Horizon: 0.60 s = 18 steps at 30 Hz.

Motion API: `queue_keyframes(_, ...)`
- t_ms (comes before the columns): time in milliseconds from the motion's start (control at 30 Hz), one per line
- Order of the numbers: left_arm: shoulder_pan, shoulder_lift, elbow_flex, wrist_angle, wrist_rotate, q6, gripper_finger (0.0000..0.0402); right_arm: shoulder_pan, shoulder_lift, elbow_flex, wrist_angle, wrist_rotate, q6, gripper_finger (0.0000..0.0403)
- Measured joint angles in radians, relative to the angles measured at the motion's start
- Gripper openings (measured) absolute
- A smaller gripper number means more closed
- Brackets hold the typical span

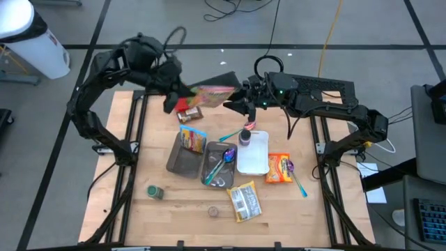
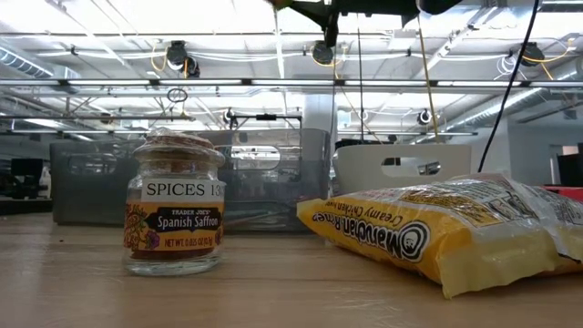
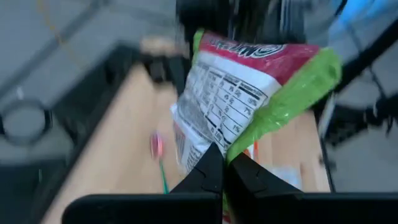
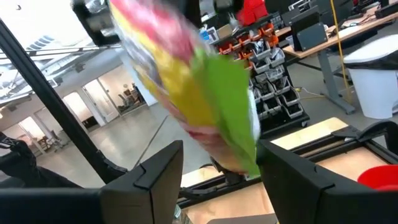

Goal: Pick & Place Food Item
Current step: Put the green pack into the left gray bin

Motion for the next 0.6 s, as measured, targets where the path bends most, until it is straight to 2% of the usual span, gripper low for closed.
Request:
queue_keyframes(167,0.003,0.0,0.0,0.238,-0.001,0.004,0.0001,-0.009,-0.036,0.0,-0.004,0.0,-0.002,0.0193)
queue_keyframes(300,0.003,-0.001,0.0,0.314,0.024,0.016,0.0,-0.028,-0.089,0.0,-0.031,0.003,-0.02,0.0189)
queue_keyframes(433,0.003,0.0,0.0,0.29,0.01,0.027,0.0,-0.053,-0.166,0.0,-0.096,0.05,-0.069,0.0187)
queue_keyframes(600,0.003,-0.025,-0.003,0.157,-0.054,0.034,0.0,-0.084,-0.249,0.0,-0.205,0.083,-0.123,0.0186)
